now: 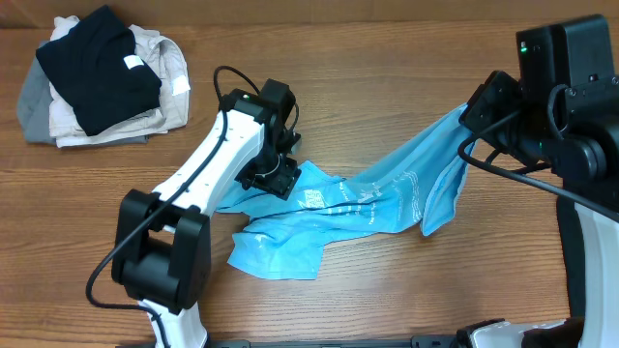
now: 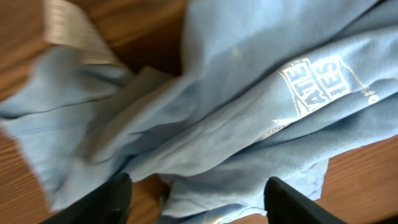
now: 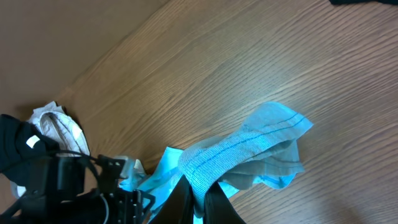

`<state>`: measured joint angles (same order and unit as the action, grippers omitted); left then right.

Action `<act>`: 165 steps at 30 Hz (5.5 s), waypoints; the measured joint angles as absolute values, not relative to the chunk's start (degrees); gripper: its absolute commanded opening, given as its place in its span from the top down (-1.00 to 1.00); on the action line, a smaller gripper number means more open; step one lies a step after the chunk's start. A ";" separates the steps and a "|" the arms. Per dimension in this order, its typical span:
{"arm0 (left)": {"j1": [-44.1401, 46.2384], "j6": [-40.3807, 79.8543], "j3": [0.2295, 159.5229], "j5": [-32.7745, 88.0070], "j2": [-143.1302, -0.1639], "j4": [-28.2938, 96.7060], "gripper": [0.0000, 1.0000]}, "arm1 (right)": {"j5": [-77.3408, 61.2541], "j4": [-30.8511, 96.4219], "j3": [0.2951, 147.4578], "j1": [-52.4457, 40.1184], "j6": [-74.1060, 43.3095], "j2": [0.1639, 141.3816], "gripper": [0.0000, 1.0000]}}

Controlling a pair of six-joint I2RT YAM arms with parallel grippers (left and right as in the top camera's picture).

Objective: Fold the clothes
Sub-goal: 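Reach the left gripper to the shirt's left edge and grasp it, then lift the shirt with both grippers and lay it flat mid-table, then release the shirt and move both grippers to its bottom corners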

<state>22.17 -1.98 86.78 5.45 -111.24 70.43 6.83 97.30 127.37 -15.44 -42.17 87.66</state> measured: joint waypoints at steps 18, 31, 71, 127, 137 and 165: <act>23.64 -3.53 85.41 6.44 -116.81 68.64 -0.19 | 6.83 97.32 127.37 -15.46 -42.13 87.66 0.85; 23.64 -3.20 85.38 2.94 -116.81 67.00 -0.22 | 6.81 97.30 127.37 -15.46 -42.13 87.66 0.85; 23.64 11.31 113.16 -4.62 -96.25 89.49 0.92 | 6.87 97.30 128.09 -13.52 -45.67 87.59 0.93; 14.63 22.20 115.22 -19.55 -104.40 80.79 -0.99 | 6.72 96.62 137.14 -1.63 -46.68 106.59 -1.00; 14.63 26.79 115.66 -14.90 -88.44 95.57 -1.00 | -0.62 97.08 137.14 -1.65 -41.10 94.54 -1.00; 16.38 41.12 61.25 -0.40 -65.78 88.27 -1.00 | -4.10 90.98 84.09 -1.63 -39.31 68.90 -1.00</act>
<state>16.38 41.12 61.25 -0.40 -65.78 88.27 -4.10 90.98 84.09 -1.63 -39.31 68.90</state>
